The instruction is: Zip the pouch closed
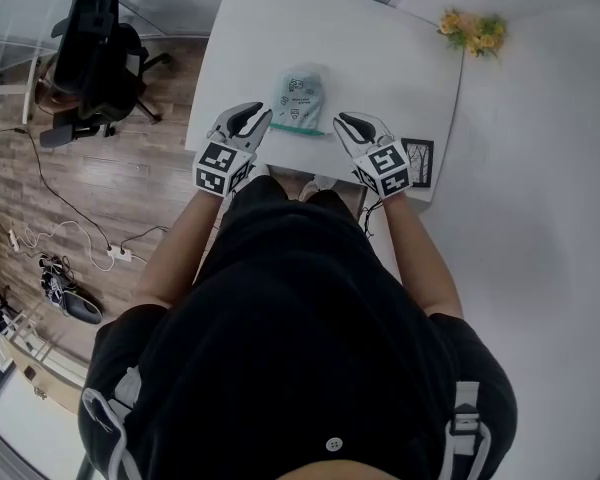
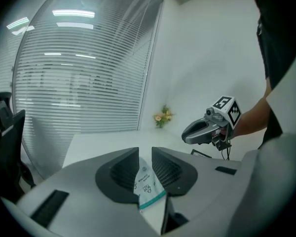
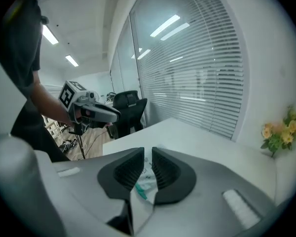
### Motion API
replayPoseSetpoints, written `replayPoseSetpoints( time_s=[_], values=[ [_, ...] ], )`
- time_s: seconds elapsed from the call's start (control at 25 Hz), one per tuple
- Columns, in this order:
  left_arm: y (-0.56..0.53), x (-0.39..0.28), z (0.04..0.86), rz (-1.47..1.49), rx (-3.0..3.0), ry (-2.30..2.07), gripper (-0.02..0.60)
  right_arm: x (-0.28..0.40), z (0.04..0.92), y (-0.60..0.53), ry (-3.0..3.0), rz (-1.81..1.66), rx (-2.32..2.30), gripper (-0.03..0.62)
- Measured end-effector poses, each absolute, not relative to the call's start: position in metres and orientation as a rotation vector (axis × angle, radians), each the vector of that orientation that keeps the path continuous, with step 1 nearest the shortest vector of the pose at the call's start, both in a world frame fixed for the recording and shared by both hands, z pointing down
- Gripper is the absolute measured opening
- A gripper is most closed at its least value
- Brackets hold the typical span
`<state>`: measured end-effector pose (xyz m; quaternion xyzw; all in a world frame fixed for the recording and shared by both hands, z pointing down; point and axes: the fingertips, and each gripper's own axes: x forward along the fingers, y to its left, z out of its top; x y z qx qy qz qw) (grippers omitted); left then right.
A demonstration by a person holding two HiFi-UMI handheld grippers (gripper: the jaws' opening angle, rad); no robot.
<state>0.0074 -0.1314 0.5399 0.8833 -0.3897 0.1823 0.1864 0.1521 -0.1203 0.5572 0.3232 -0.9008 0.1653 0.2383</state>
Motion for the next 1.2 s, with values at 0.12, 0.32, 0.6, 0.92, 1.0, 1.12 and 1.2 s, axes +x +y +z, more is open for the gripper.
replayPoseSetpoints(
  time_s=[0.12, 0.32, 0.6, 0.92, 1.0, 1.12, 1.2],
  values=[
    [-0.145, 0.016, 0.504, 0.426, 2.553, -1.111, 0.086, 0.148, 0.517, -0.127, -2.561, 0.371, 0.944, 0.058],
    [-0.158, 0.025, 0.449, 0.263, 2.654, -1.120, 0.036, 0.138, 0.459, -0.131, -2.694, 0.275, 1.001, 0.058],
    [-0.160, 0.033, 0.407, 0.137, 2.709, -1.080, 0.008, 0.130, 0.393, -0.142, -2.812, 0.181, 1.079, 0.054],
    [-0.159, 0.046, 0.377, 0.135, 2.809, -1.060, 0.008, 0.130, 0.364, -0.144, -2.857, 0.123, 1.101, 0.011],
    [-0.158, 0.048, 0.372, 0.120, 2.820, -1.048, 0.008, 0.130, 0.359, -0.144, -2.861, 0.107, 1.103, 0.011],
    [-0.153, 0.051, 0.364, 0.109, 2.838, -1.040, 0.008, 0.130, 0.352, -0.138, -2.866, 0.080, 1.104, 0.011],
    [-0.150, 0.052, 0.364, 0.112, 2.844, -1.037, 0.008, 0.132, 0.350, -0.137, -2.869, 0.070, 1.112, 0.011]
  ],
)
